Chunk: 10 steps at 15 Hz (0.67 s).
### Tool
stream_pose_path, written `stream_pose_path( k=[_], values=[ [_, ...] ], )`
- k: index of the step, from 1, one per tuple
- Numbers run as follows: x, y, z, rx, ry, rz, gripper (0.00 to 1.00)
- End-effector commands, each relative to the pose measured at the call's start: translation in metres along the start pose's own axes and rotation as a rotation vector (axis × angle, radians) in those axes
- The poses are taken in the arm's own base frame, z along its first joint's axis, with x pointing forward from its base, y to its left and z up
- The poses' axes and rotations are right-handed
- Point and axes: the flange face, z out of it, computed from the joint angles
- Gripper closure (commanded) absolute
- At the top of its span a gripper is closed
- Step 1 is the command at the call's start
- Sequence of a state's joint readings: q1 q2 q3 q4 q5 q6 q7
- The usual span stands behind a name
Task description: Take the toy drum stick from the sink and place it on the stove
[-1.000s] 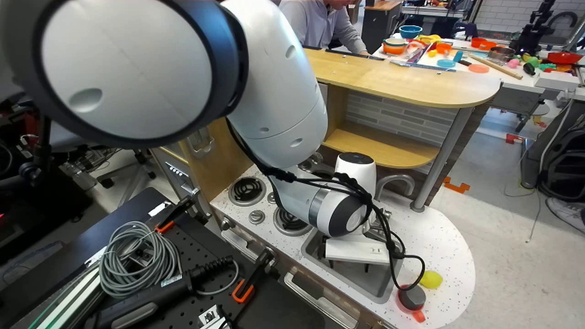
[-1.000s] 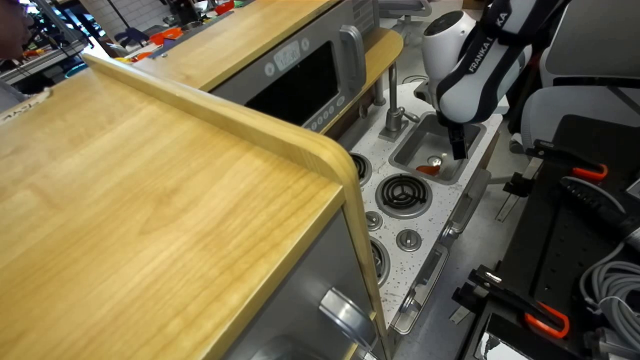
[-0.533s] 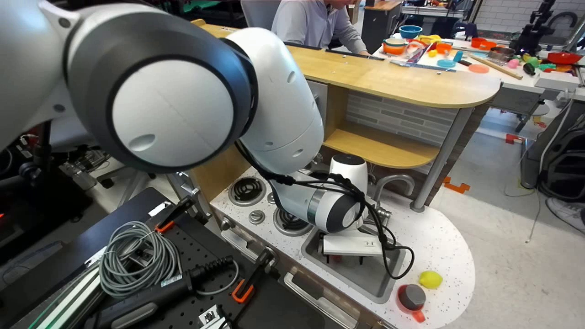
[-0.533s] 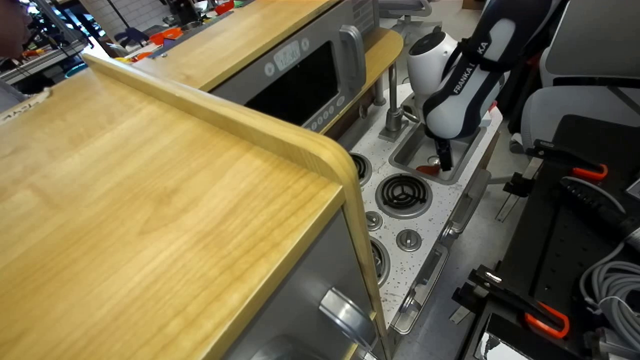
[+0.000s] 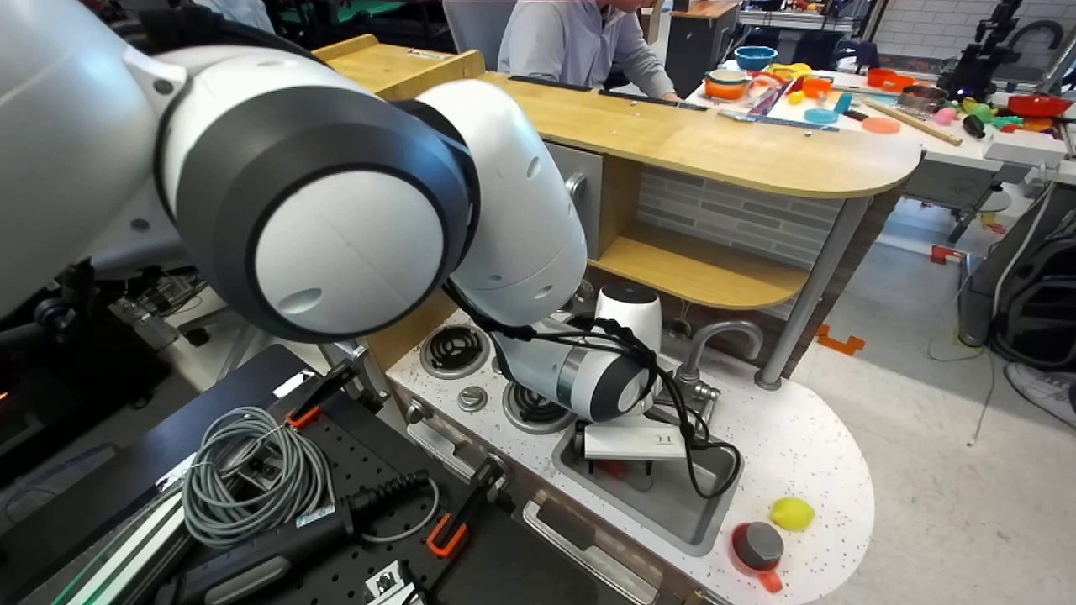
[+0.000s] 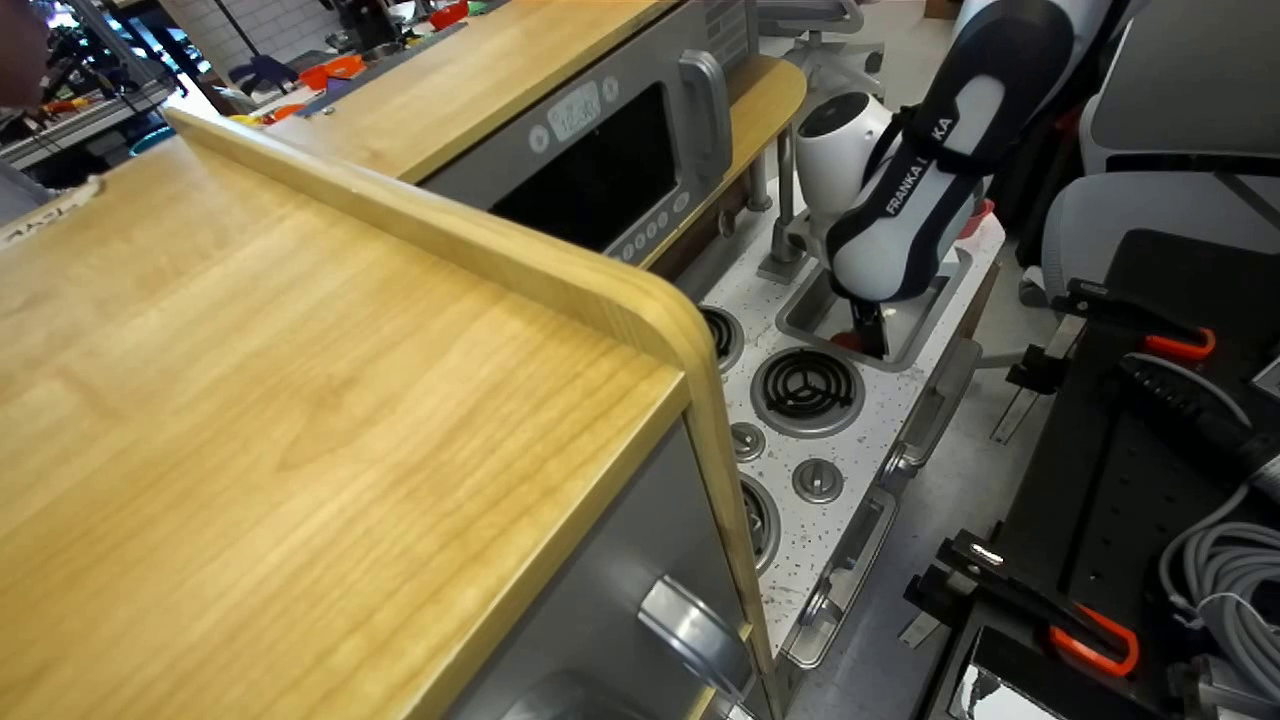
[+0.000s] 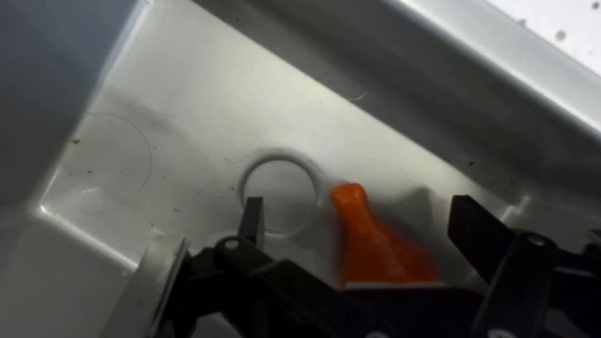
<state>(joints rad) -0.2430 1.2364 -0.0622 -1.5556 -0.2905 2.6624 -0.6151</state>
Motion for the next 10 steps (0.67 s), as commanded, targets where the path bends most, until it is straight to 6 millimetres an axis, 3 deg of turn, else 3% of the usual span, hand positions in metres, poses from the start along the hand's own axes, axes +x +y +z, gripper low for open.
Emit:
stream_pose_path(
  k=[1, 2, 3, 4, 10],
  values=[
    [0.0100, 0.0007, 0.0070, 0.004, -0.011, -0.027, 0.00],
    [0.0105, 0.0003, 0.0075, 0.006, -0.010, -0.027, 0.00],
    [0.0107, 0.0002, 0.0081, 0.008, -0.009, -0.026, 0.25],
    [0.0107, 0.0000, 0.0085, 0.009, -0.008, -0.024, 0.26],
    [0.0043, 0.0089, 0.0016, 0.003, -0.016, 0.003, 0.71]
  ],
)
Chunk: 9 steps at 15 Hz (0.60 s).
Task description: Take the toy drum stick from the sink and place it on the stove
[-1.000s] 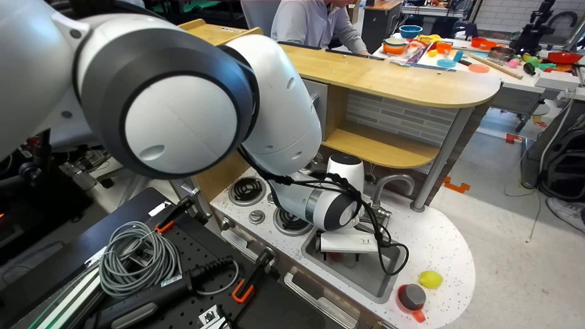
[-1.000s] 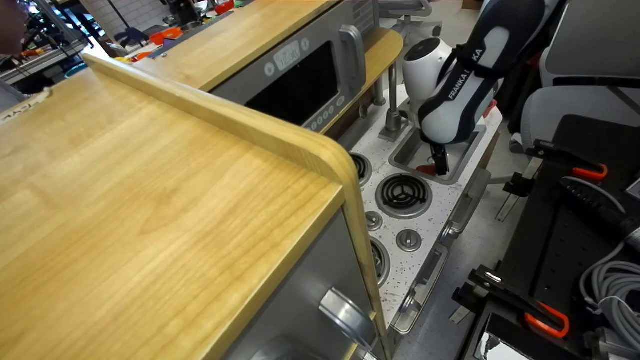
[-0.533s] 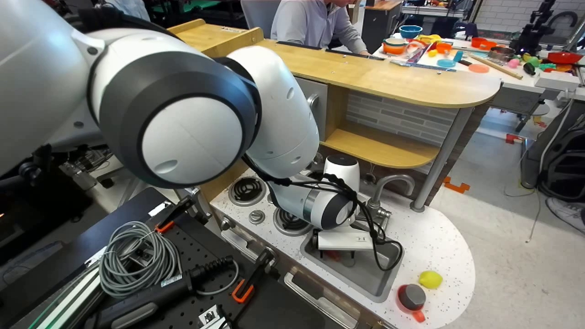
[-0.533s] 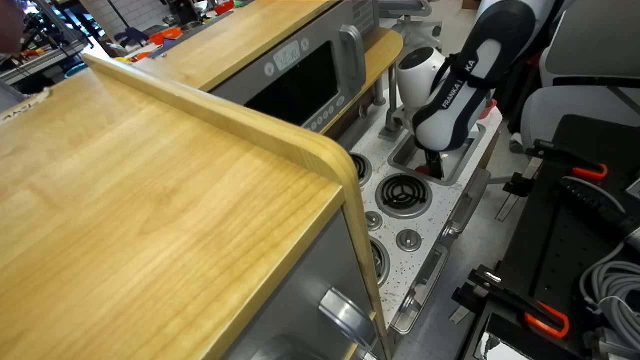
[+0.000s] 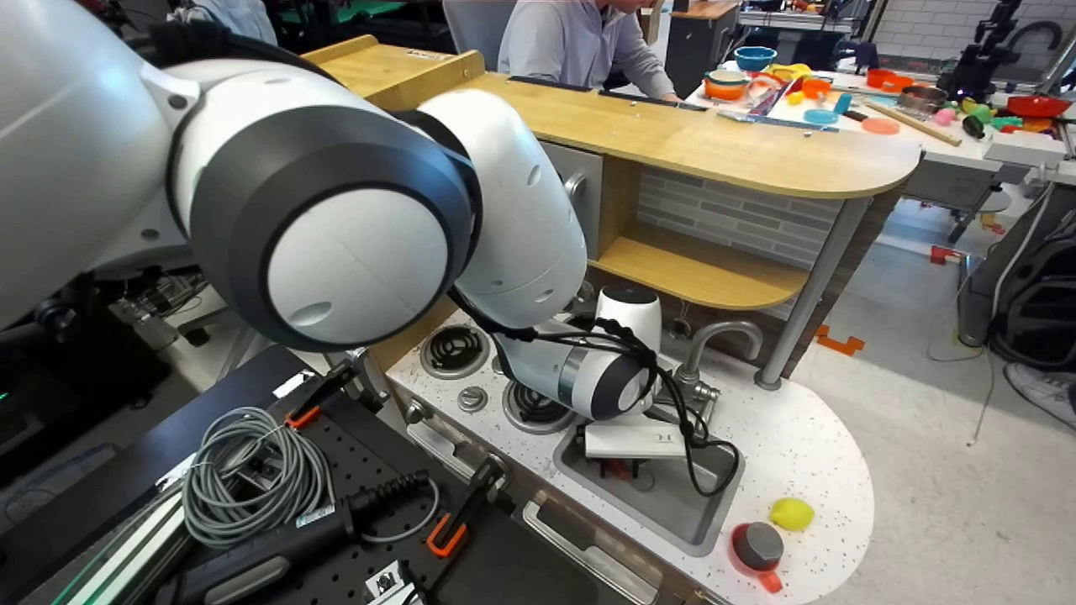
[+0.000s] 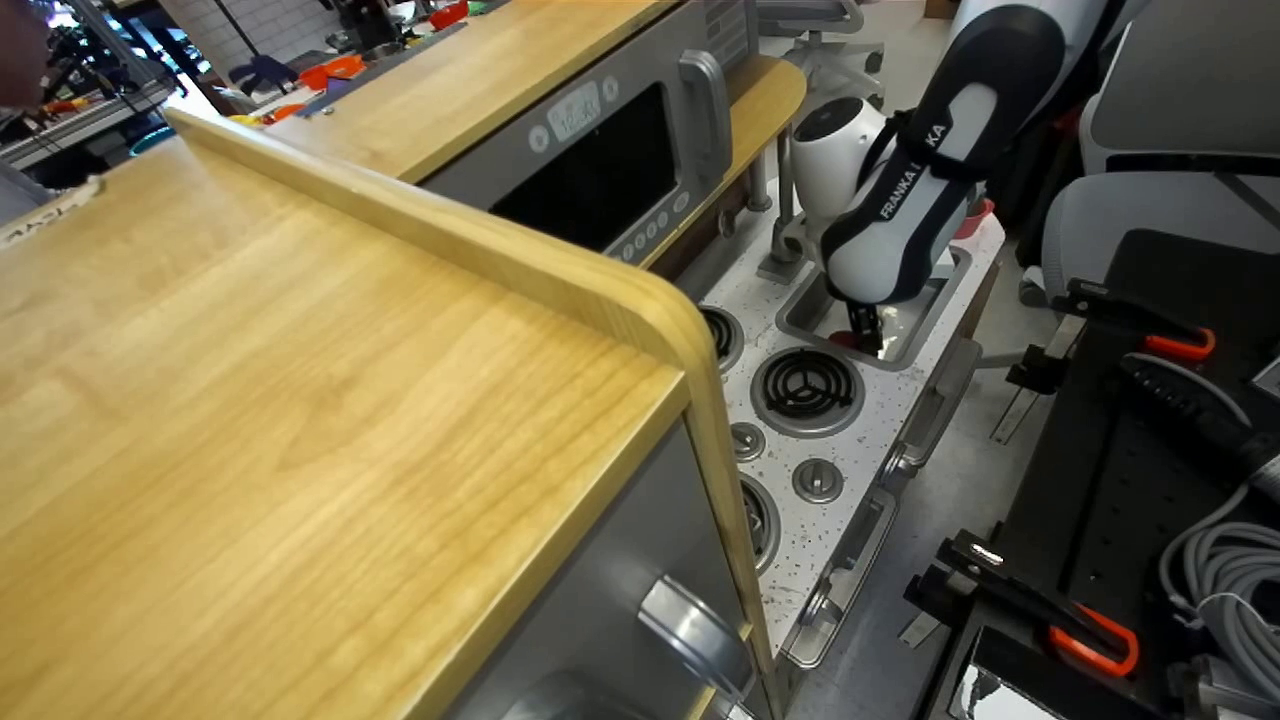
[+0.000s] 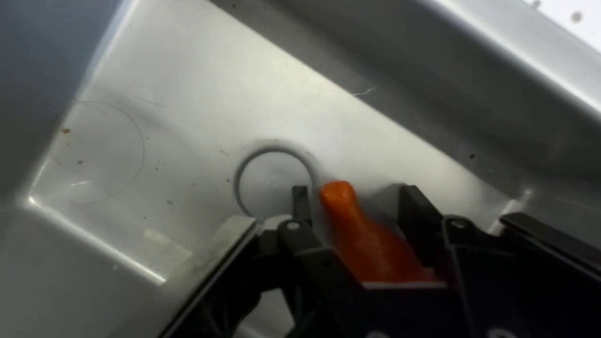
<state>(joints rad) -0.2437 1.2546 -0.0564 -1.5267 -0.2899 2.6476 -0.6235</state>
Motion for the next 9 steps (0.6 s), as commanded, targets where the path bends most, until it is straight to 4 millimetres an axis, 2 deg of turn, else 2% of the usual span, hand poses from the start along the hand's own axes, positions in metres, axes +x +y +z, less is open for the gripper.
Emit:
stream_pose_path(
  k=[1, 4, 6, 9],
  values=[
    [-0.003, 0.011, -0.005, -0.007, -0.014, 0.019, 0.78],
    [-0.008, 0.018, -0.011, -0.023, -0.011, 0.036, 1.00],
    [-0.014, 0.023, -0.015, -0.038, -0.016, 0.047, 0.95],
    [-0.024, 0.028, -0.027, -0.061, -0.021, 0.055, 0.95]
  ],
)
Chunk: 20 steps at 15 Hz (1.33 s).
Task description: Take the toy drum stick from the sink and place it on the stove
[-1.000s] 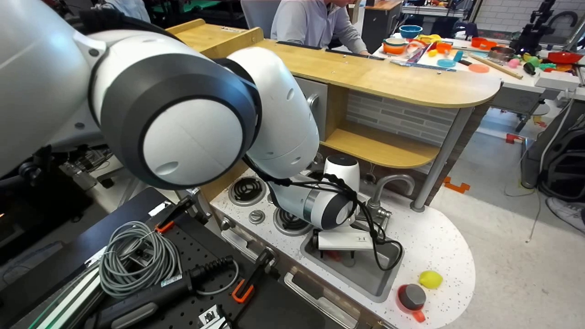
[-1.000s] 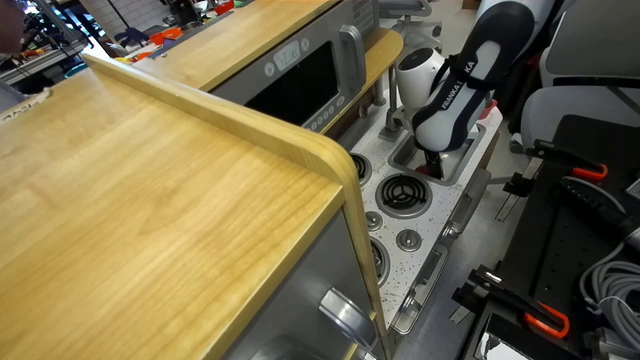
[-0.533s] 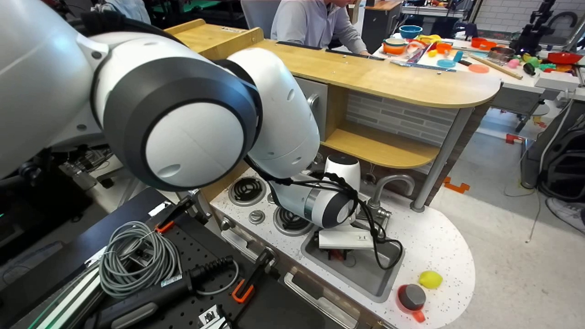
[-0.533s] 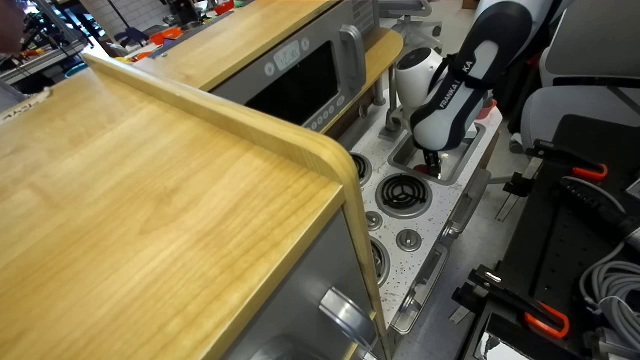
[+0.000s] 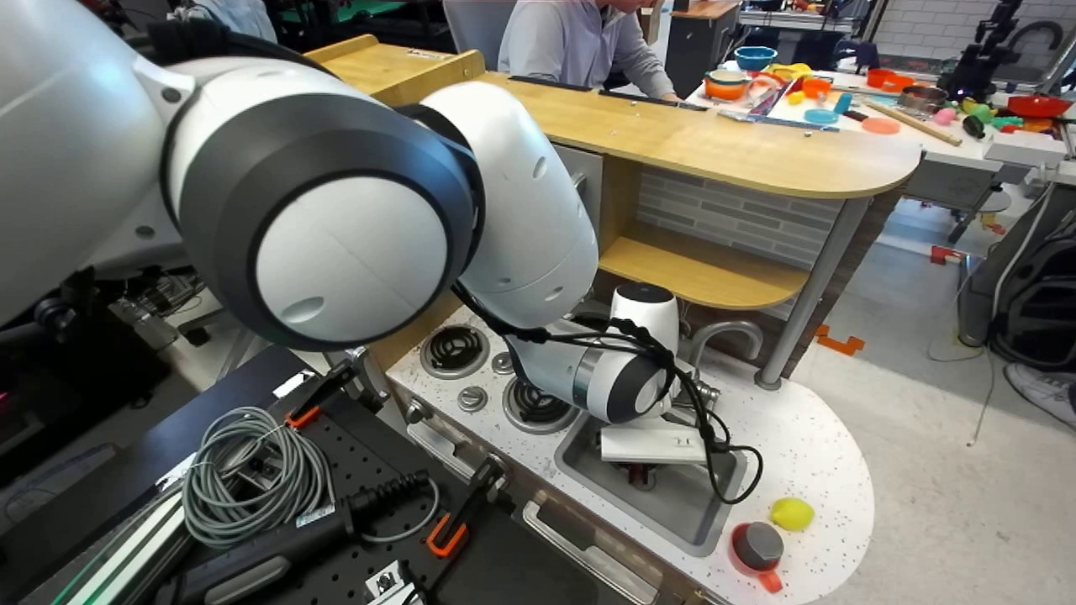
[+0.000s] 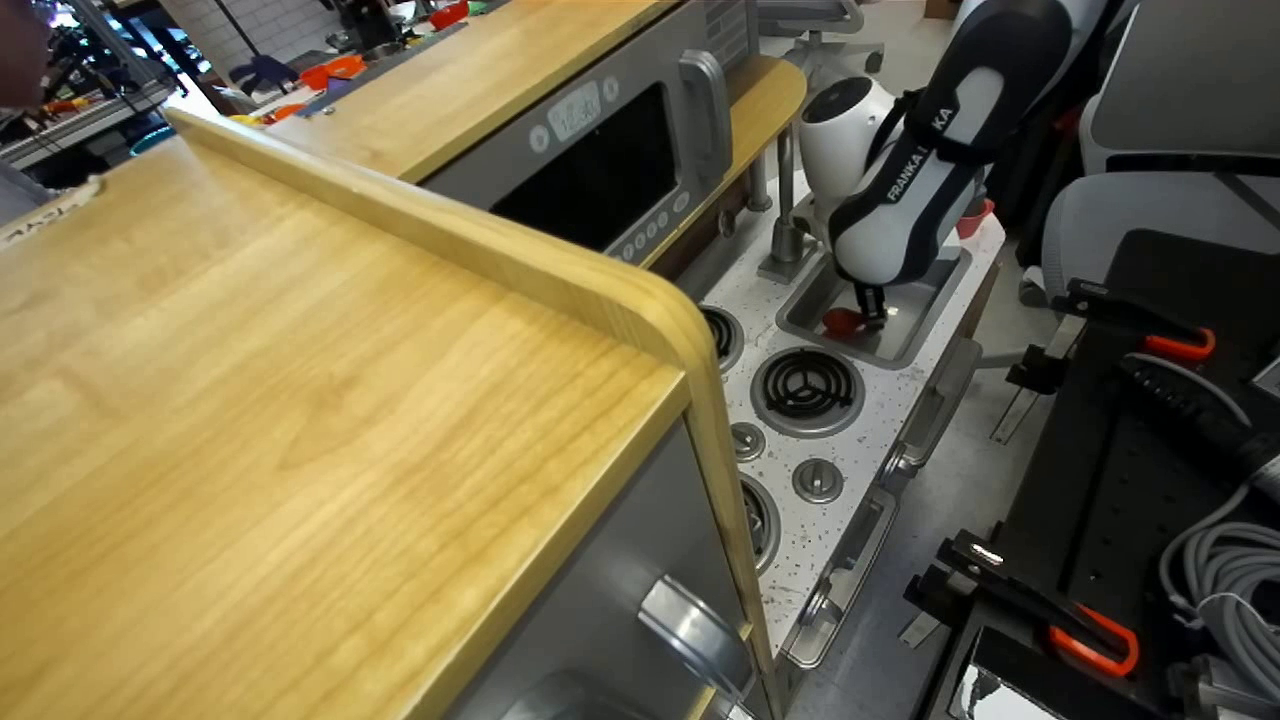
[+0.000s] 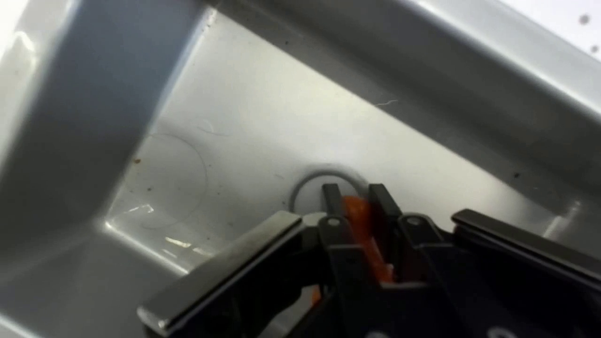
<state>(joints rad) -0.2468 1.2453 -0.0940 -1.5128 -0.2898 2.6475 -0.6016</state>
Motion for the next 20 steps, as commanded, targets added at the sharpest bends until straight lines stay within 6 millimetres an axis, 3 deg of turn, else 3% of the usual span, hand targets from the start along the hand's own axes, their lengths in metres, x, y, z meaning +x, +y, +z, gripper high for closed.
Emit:
stream_pose_path(
  k=[1, 6, 10, 15, 20],
  values=[
    [-0.013, 0.009, -0.026, -0.030, -0.006, 0.016, 0.95],
    [-0.038, 0.022, -0.072, -0.042, 0.011, 0.063, 0.95],
    [-0.054, 0.017, -0.096, -0.042, 0.004, 0.072, 0.95],
    [-0.054, -0.005, -0.100, -0.025, -0.008, 0.049, 0.95],
    [-0.029, -0.037, -0.095, -0.003, 0.000, -0.071, 0.95]
  ],
)
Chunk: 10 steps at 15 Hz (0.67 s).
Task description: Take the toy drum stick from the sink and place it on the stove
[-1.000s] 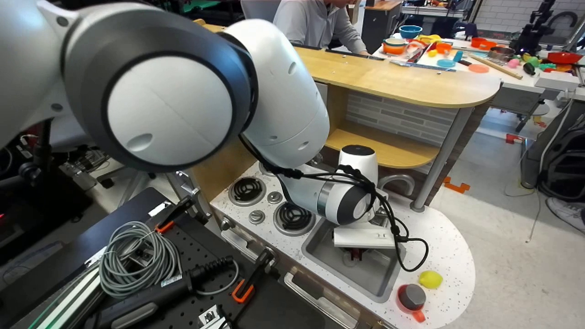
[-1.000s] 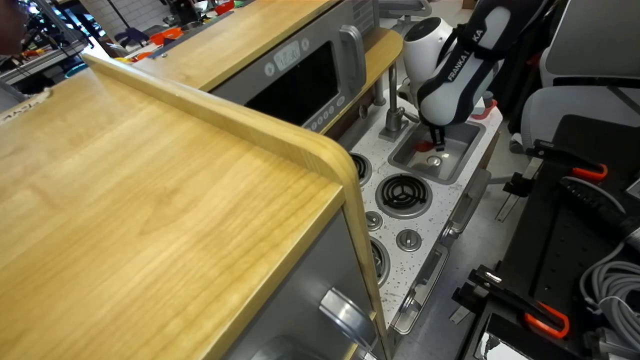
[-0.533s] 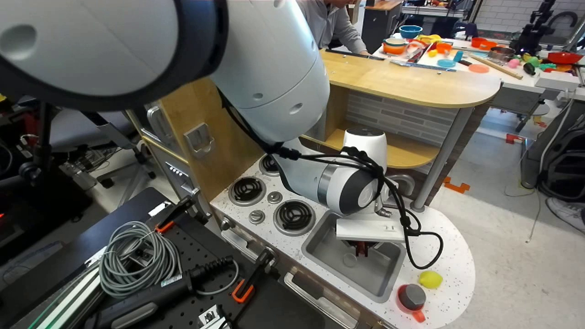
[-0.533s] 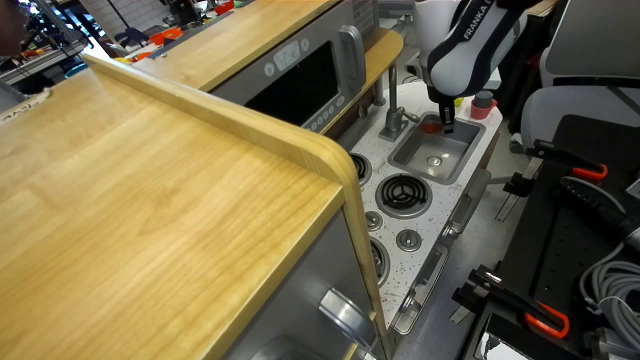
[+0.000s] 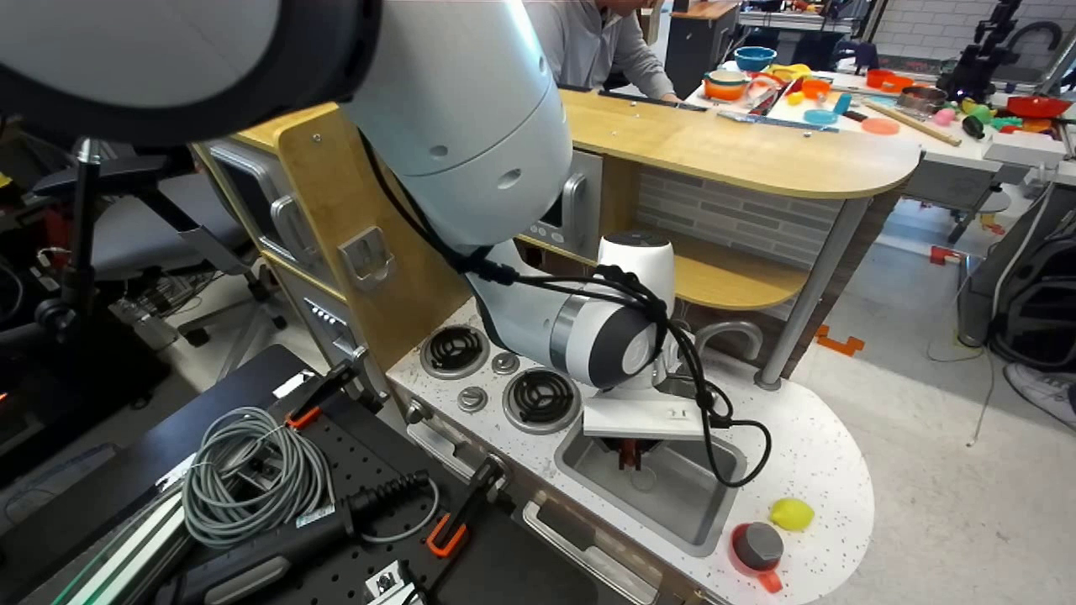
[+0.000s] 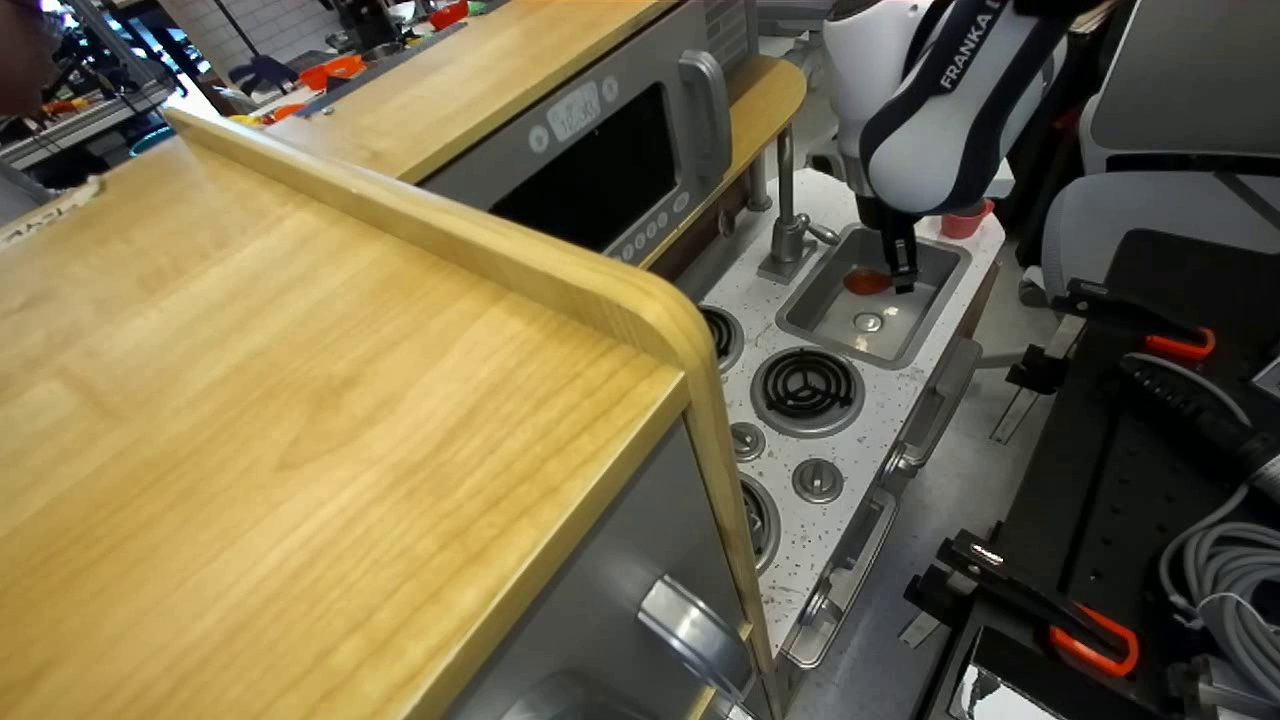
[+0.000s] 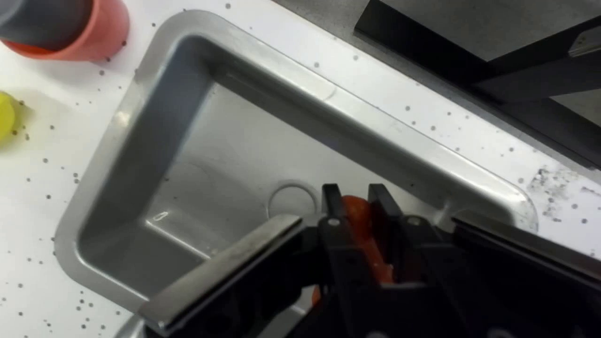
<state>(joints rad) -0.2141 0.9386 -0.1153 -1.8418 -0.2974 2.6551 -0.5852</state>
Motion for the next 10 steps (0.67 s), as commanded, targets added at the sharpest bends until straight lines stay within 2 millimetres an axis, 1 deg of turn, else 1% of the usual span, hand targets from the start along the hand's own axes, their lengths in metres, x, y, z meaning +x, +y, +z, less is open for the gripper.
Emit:
stream_pose_path(
  k=[1, 4, 7, 10],
  values=[
    [0.015, -0.021, -0.008, 0.000, 0.012, -0.114, 0.95],
    [0.030, -0.024, -0.014, 0.024, 0.032, -0.144, 0.95],
    [0.039, -0.031, -0.024, 0.009, 0.053, -0.194, 0.95],
    [0.048, -0.045, -0.032, 0.004, 0.066, -0.270, 0.95]
  ],
)
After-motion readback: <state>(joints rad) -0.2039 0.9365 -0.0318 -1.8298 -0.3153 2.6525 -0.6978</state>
